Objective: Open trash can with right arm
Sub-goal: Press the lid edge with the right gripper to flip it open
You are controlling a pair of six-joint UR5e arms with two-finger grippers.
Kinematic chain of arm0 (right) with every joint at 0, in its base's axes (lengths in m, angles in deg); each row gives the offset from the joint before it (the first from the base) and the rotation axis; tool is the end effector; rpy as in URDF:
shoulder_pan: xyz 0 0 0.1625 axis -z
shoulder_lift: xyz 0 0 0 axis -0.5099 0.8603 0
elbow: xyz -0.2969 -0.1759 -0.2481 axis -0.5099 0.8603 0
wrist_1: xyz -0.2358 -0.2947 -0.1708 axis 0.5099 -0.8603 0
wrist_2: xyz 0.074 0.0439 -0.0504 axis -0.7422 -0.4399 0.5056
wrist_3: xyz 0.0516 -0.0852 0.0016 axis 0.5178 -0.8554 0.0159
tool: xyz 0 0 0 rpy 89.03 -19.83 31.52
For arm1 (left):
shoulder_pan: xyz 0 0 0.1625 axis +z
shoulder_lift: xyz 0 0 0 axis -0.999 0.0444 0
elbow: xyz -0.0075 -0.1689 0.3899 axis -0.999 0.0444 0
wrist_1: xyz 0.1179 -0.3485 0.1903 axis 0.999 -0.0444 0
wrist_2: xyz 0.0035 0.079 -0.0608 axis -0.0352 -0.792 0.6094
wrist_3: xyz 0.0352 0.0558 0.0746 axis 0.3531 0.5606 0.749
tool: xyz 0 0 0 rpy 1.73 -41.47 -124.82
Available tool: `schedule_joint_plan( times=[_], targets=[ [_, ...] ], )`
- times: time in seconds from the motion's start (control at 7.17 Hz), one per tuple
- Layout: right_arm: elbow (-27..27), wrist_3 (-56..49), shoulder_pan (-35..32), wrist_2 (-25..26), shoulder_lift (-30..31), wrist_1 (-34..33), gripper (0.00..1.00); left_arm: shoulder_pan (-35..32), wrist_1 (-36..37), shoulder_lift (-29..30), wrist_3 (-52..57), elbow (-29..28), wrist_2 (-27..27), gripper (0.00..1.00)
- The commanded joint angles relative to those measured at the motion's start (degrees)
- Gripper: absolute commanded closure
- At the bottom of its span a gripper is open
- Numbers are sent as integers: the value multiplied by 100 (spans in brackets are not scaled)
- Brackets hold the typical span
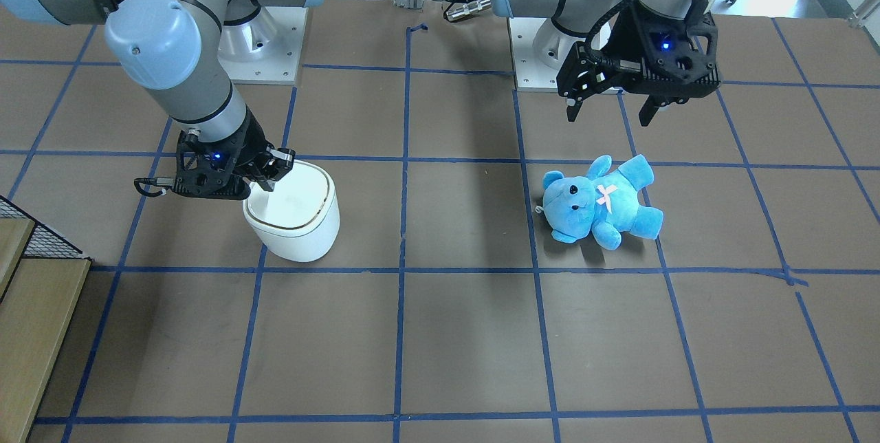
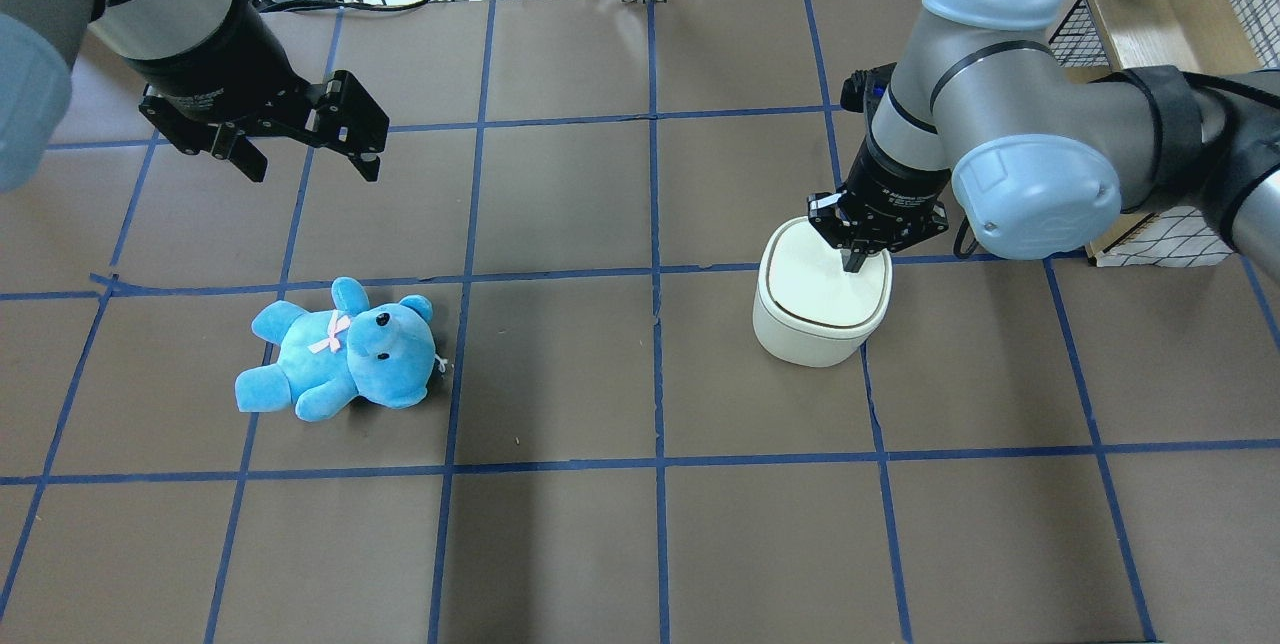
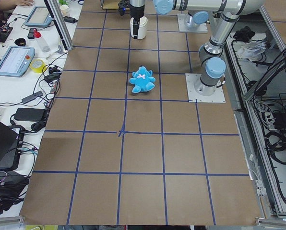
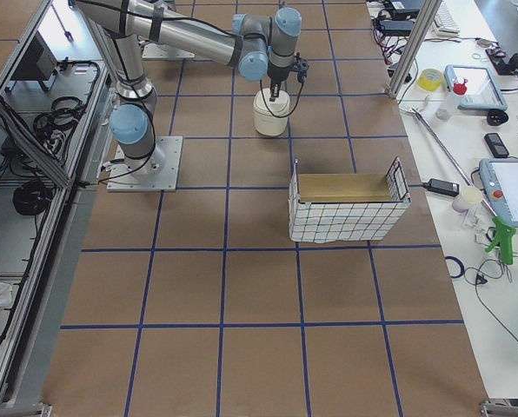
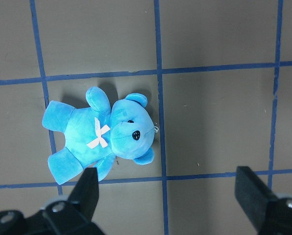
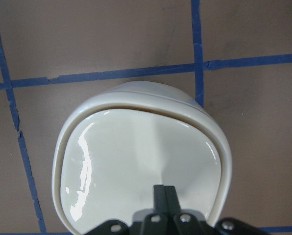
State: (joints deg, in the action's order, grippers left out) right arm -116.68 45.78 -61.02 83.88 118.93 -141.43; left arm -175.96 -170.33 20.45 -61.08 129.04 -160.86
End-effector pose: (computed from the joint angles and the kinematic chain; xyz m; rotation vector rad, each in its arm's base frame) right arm 0.1565 -0.4943 0.3187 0.1220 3.0535 0.1675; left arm -0.1208 -0.4774 0.5021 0.0648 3.1379 -0.0719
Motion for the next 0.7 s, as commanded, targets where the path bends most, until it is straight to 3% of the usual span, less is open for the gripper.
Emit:
schedule_joint_plan(
  times=[0.0, 0.56],
  targets=[
    [-177, -10, 0, -3, -16, -93, 100, 0, 0, 0, 0, 0, 0, 0],
    [-3, 78, -9, 85, -7, 20, 100, 0, 0, 0, 0, 0, 0, 0]
  ],
)
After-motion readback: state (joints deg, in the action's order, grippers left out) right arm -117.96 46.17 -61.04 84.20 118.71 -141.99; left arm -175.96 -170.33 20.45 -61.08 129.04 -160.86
